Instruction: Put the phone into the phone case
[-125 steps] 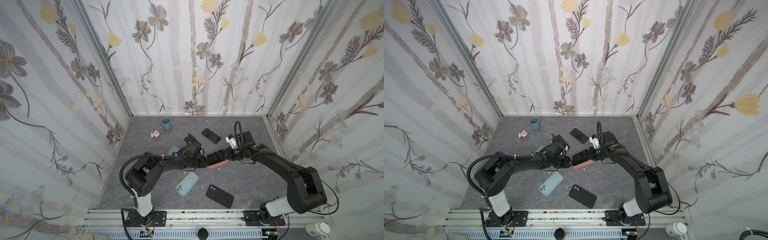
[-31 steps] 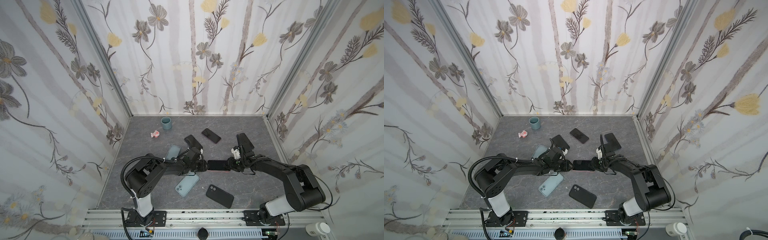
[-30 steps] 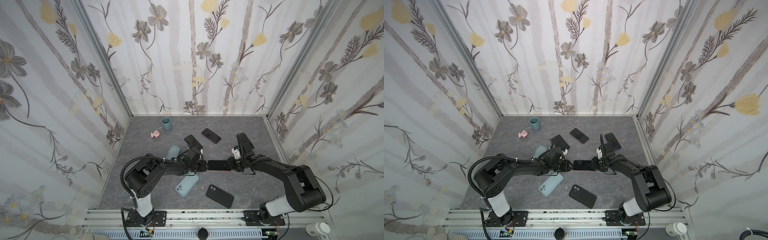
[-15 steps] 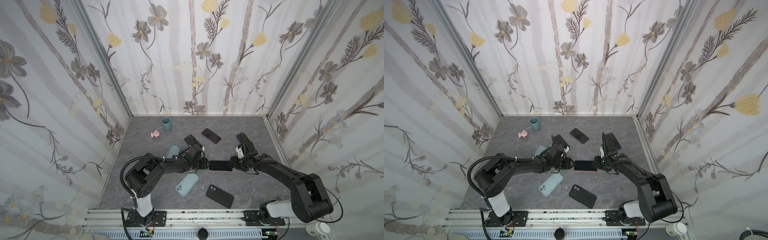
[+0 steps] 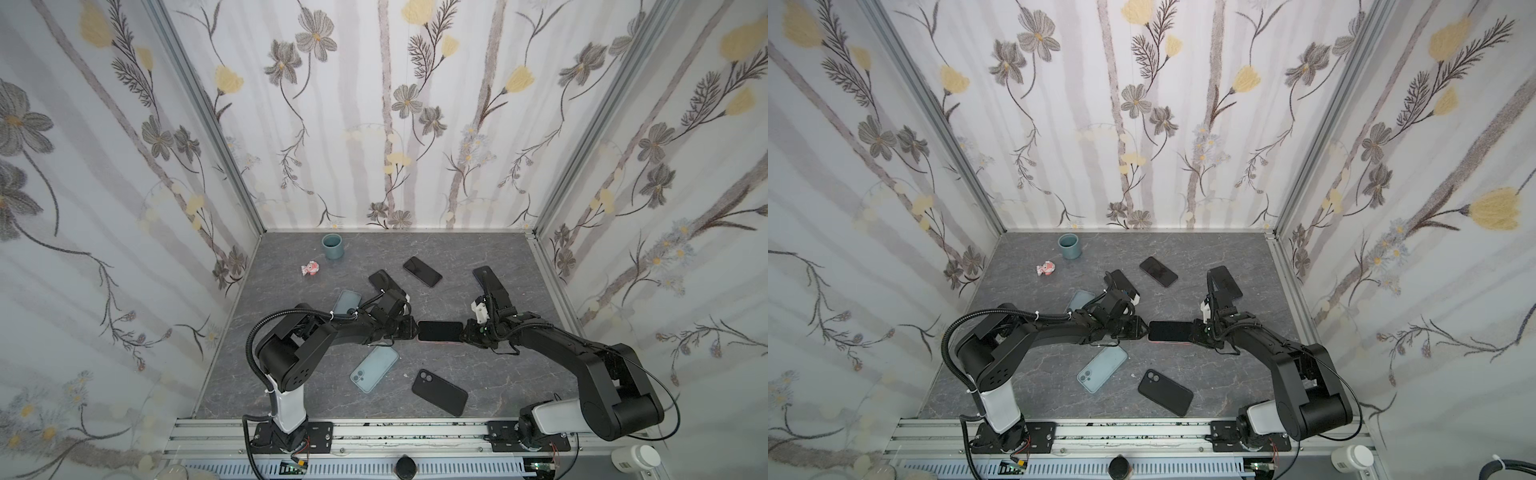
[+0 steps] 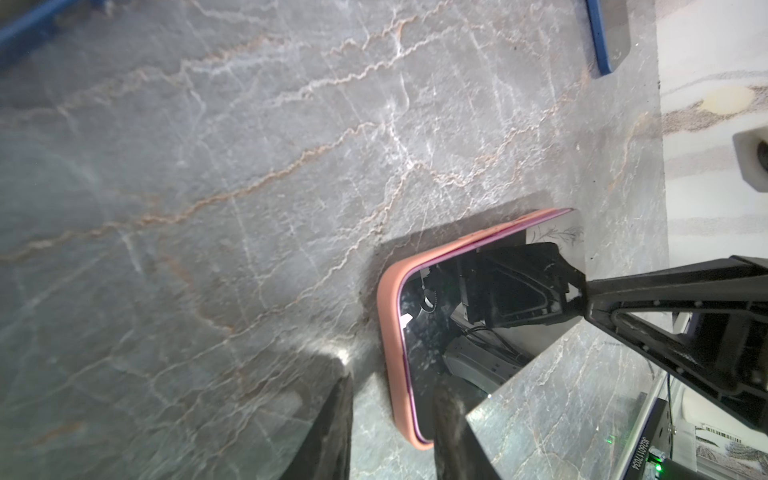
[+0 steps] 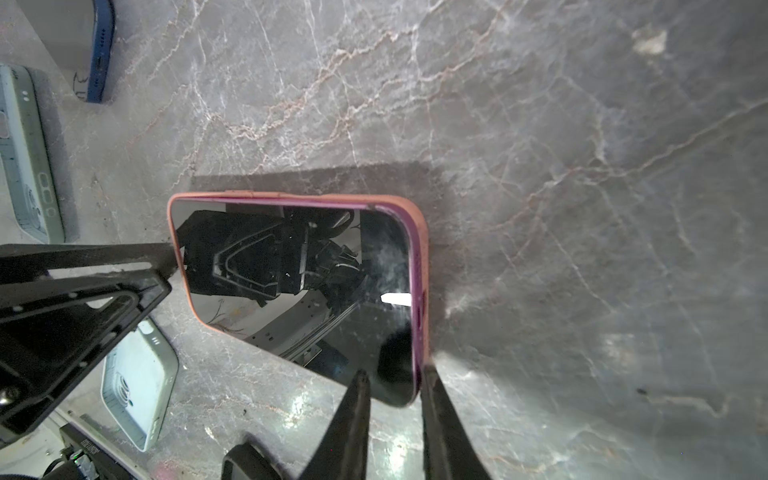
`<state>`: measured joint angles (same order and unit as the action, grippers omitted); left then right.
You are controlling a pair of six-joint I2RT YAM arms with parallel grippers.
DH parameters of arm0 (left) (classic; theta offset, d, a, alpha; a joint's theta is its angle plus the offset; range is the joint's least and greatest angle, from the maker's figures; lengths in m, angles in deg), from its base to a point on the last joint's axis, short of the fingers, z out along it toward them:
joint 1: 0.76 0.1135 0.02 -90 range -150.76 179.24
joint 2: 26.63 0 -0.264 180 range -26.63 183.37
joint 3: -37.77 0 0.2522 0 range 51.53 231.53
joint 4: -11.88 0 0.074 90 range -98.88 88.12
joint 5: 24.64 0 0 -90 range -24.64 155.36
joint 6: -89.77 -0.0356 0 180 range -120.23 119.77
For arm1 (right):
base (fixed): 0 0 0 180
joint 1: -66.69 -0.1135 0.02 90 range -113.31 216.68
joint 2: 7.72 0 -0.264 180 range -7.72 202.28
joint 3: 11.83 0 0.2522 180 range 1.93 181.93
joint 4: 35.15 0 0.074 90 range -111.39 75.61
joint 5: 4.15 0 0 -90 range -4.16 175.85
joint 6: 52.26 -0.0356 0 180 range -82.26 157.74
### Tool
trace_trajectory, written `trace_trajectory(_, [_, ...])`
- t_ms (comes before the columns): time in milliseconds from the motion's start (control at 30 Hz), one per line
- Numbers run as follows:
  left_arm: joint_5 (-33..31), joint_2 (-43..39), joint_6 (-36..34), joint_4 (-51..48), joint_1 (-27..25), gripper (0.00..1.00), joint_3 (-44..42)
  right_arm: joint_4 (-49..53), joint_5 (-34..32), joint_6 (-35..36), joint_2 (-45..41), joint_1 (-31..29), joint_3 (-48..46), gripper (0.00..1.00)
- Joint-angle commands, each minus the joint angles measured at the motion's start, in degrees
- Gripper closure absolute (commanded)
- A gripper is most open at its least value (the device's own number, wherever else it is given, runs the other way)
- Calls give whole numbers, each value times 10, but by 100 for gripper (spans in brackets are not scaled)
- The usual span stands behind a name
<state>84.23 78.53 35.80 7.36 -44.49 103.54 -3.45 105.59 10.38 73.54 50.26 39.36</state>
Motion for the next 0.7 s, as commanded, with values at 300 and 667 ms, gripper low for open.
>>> trace_trajectory(300, [17, 16, 6, 7, 0, 69, 0, -17, 34, 6, 30, -9, 12, 83])
trace_trajectory(667, [28, 26, 13, 16, -7, 70, 1, -23, 35, 2, 55, -31, 26, 85])
